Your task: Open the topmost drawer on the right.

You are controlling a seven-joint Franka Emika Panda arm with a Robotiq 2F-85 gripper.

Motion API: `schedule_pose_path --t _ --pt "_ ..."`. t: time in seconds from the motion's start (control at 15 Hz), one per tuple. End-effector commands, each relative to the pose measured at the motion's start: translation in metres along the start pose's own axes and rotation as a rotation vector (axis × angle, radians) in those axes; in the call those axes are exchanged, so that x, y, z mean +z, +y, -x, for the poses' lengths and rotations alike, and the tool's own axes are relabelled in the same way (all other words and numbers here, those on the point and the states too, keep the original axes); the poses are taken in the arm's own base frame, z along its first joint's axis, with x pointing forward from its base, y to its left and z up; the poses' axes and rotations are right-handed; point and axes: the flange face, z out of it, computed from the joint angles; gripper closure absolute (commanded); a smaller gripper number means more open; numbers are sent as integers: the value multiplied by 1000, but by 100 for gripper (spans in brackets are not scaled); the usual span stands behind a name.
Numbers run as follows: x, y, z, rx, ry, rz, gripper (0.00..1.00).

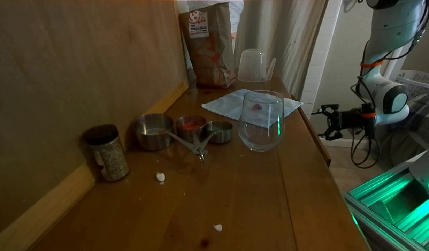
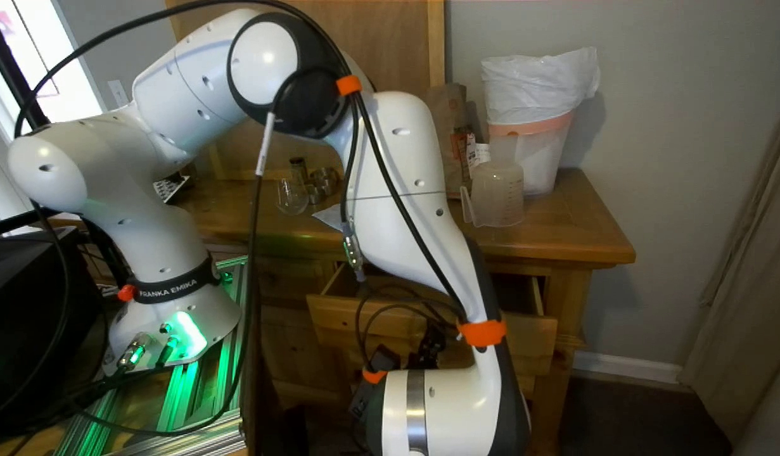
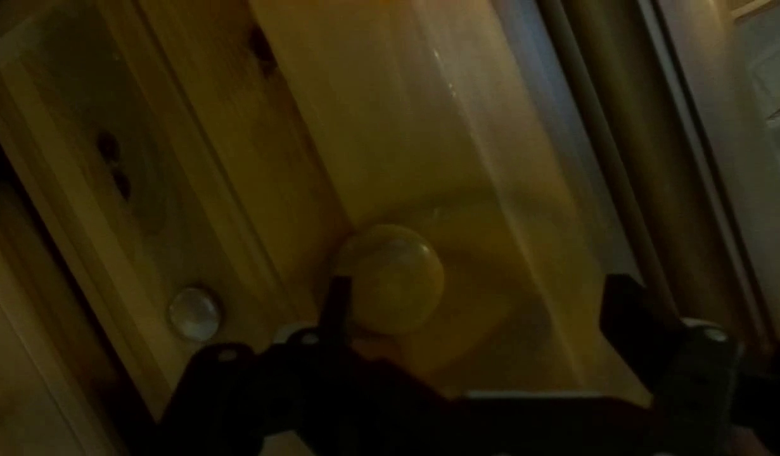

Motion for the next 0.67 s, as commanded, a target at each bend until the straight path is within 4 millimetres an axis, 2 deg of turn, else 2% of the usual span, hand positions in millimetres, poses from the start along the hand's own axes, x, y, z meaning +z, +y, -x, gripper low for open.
schedule_pose_path --t 0.0,0.2,0.6 --pt "-4 -30 25 -53 4 46 0" --pt "1 -49 41 -97 16 107 0" --pt "32 -88 91 -223 47 327 0"
